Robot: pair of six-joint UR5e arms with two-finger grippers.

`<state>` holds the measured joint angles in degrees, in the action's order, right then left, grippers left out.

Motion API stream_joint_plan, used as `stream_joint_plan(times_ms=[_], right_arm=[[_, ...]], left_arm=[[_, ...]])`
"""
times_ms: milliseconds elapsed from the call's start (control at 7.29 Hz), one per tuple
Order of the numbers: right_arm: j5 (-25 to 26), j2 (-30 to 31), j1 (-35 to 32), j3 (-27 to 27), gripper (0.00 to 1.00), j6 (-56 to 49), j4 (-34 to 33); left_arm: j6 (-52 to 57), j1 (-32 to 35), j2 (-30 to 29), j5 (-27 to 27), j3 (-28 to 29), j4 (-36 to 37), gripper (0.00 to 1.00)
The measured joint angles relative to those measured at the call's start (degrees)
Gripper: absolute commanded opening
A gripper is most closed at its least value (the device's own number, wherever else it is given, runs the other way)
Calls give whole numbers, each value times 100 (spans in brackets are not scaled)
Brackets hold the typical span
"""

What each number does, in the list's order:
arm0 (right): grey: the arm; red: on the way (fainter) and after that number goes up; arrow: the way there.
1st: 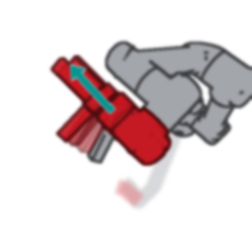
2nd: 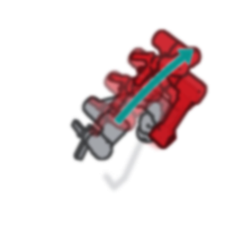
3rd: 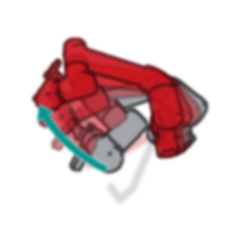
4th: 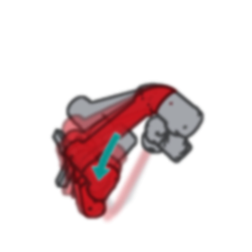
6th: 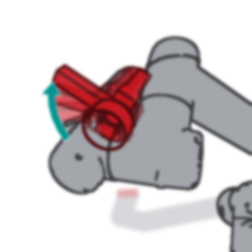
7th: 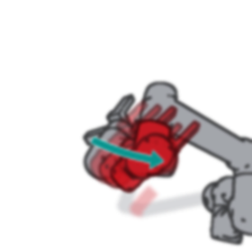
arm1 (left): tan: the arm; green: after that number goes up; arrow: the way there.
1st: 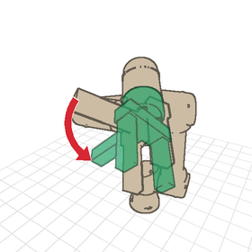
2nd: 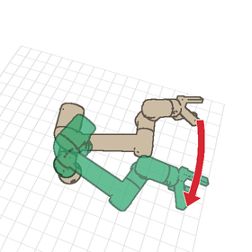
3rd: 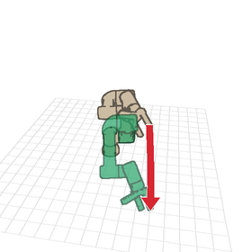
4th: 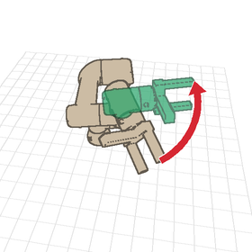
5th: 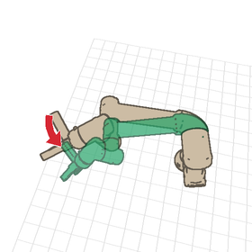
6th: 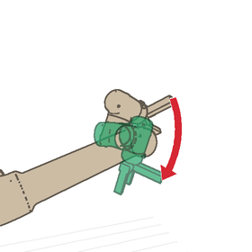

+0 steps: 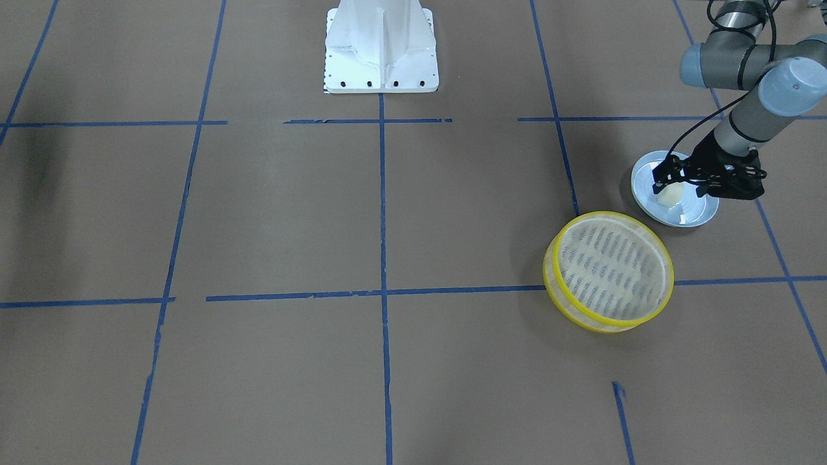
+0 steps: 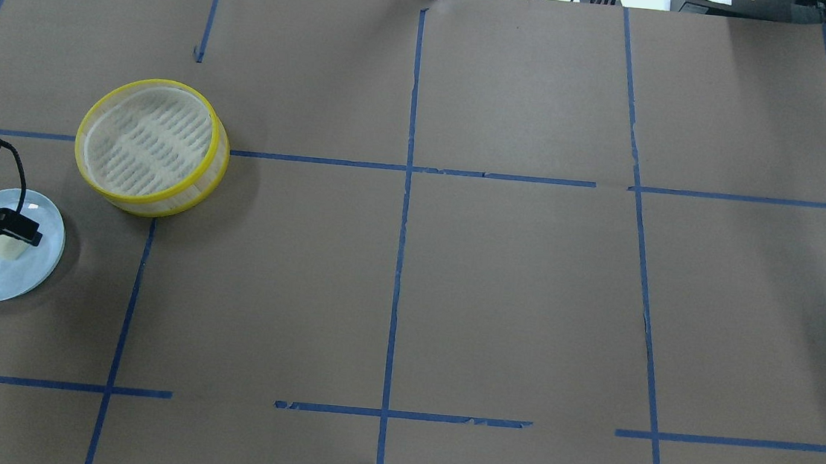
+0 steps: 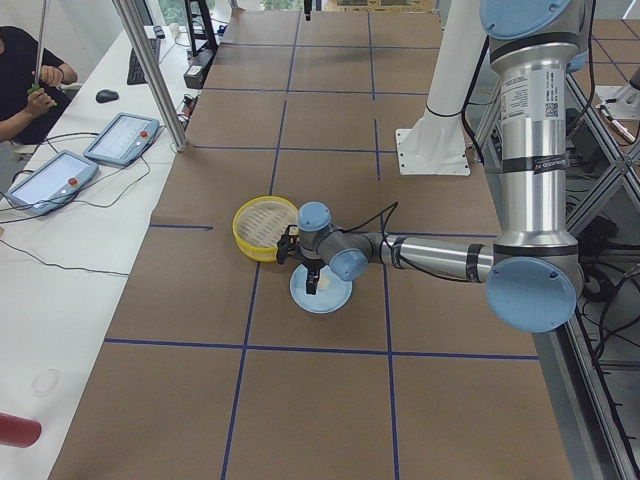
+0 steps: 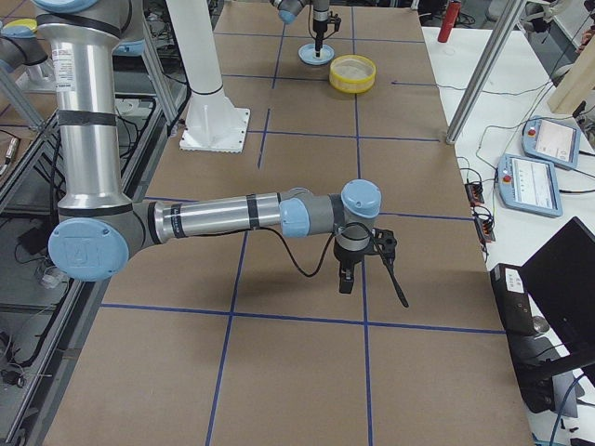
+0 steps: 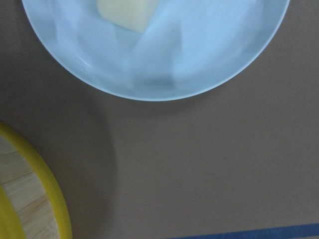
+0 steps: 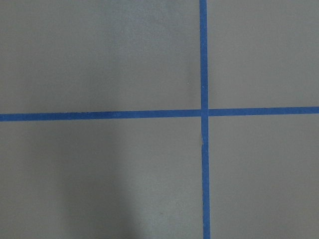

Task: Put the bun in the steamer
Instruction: 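Move the left gripper down over the bun on the blue plate, then close the left gripper on the cream bun and lift it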

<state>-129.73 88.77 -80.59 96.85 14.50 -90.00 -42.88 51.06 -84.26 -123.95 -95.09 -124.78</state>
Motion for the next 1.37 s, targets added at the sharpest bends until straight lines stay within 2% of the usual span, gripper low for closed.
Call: stream_joint_plan(times_ms=[137,549,961,1373], right_arm=[[0,0,0,0,100,0,0],[0,0,0,0,100,0,0],[0,0,0,0,100,0,0],[0,0,0,0,100,0,0]], left_arm=[[1,-50,5,-4,2,19,94],[7,-84,29,-6,-3,32,67],[8,-82,59,-6,-37,39,44],[10,-76,66,-6,-47,42,34]])
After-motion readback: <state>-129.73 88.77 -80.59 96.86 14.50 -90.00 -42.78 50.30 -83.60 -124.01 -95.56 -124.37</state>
